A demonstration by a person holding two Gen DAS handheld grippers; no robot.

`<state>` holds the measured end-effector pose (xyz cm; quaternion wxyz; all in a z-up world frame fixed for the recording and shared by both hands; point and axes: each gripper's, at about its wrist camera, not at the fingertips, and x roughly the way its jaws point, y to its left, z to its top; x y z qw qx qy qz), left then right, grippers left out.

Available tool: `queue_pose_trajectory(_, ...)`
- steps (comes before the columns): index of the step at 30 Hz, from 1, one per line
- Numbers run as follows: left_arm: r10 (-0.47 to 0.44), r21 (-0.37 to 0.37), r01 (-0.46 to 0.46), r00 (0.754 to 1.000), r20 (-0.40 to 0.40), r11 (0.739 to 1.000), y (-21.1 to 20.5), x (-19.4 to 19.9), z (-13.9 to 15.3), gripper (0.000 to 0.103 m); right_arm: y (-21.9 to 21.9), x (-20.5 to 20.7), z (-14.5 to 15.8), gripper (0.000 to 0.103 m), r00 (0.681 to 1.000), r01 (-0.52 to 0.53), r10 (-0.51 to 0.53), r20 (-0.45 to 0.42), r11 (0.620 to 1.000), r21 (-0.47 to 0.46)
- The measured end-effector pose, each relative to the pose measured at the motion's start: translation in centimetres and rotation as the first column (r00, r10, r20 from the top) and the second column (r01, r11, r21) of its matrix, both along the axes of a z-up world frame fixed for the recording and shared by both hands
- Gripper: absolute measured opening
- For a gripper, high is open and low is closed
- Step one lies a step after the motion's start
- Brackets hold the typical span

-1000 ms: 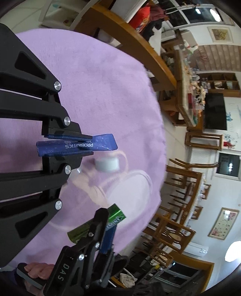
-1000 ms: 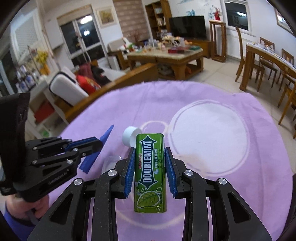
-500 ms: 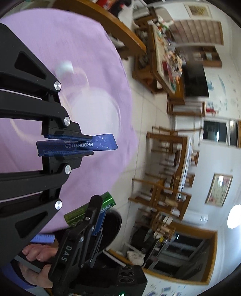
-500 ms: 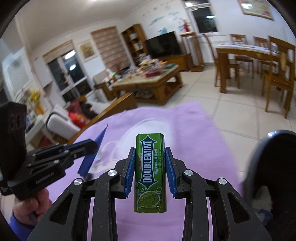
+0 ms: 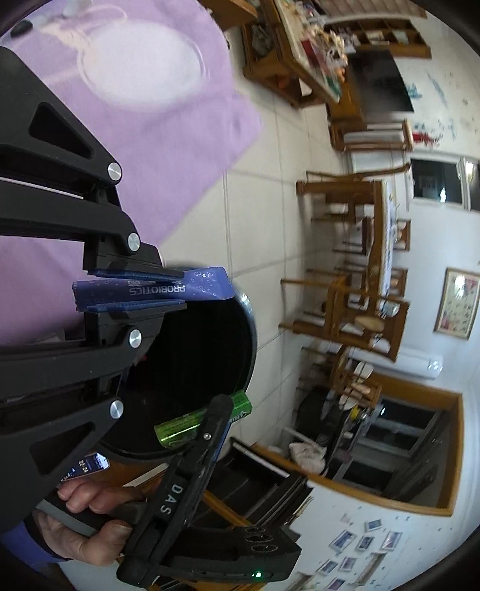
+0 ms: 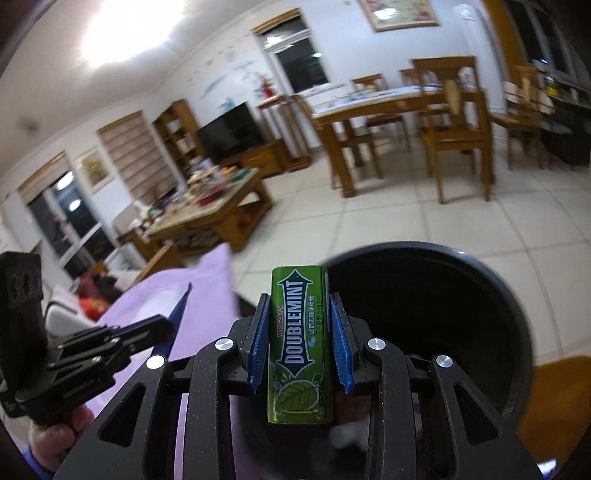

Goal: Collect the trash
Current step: 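Carry probiotics stick and gum box over the black bin and open both grippers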

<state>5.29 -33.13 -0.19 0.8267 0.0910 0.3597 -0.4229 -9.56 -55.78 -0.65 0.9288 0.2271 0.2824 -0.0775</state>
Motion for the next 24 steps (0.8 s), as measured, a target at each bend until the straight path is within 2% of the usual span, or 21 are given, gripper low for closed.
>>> queue_pose_trajectory(6,-0.061,0.029,0.061,0.998,-0.021,0.998,-4.5,-1.7,-1.8,0.010,-4.6,-2.2,-2.8,0.031,0.998,0.062,-0.061,-0.028,0.997,0.039)
queue_pose_trajectory(12,-0.097,0.067,0.100,0.995,-0.034,0.993,-7.2,-2.6,-3.4,0.010,-6.0,-2.8,-4.7,0.031,0.996,0.081,-0.079,-0.046,0.995,0.056)
queue_pose_trajectory(24,-0.120,0.121,0.122,0.992,-0.026,0.985,-9.3,-3.2,-4.9,0.010,-6.7,-2.3,-6.9,0.032,0.993,0.105,-0.099,-0.069,0.991,0.083)
